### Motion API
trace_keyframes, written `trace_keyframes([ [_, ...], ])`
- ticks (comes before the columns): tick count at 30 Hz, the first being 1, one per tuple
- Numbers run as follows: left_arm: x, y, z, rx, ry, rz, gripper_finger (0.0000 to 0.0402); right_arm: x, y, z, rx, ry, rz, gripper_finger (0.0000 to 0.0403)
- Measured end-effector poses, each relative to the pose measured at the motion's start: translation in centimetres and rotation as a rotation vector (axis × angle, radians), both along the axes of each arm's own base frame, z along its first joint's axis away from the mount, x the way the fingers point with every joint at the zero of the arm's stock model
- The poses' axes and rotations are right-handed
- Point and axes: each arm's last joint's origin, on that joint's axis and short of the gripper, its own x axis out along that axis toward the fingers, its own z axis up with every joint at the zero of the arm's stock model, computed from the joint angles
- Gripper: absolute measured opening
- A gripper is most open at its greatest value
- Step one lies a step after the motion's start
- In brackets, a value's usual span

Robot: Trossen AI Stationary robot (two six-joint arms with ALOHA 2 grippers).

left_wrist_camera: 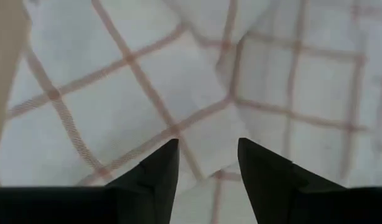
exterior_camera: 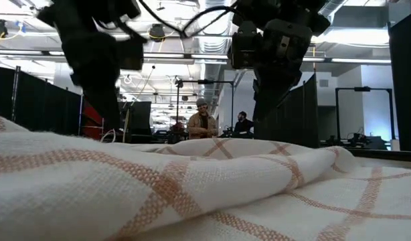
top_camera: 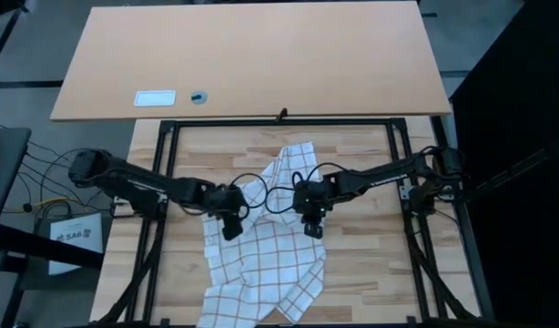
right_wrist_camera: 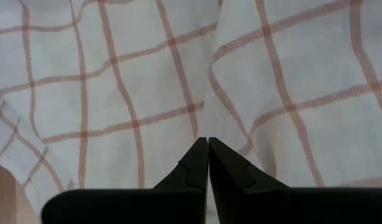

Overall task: Roll towel
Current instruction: Prepare the white patterned towel

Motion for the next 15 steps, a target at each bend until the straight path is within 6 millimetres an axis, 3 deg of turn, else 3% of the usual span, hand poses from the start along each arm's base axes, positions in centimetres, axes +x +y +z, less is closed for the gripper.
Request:
trace_keyframes([
  [9, 5.4, -1.0, -1.5, 0.003, 0.141, -0.04, 0.0152, -1.6, 0.7, -1.6, -0.012, 0.148, -0.091, 0.0],
  [15, 7.1, -1.0, -2.2, 0.059, 0.203, 0.012, 0.0146, -2.8, 2.0, -2.9, -0.003, 0.211, -0.105, 0.0],
])
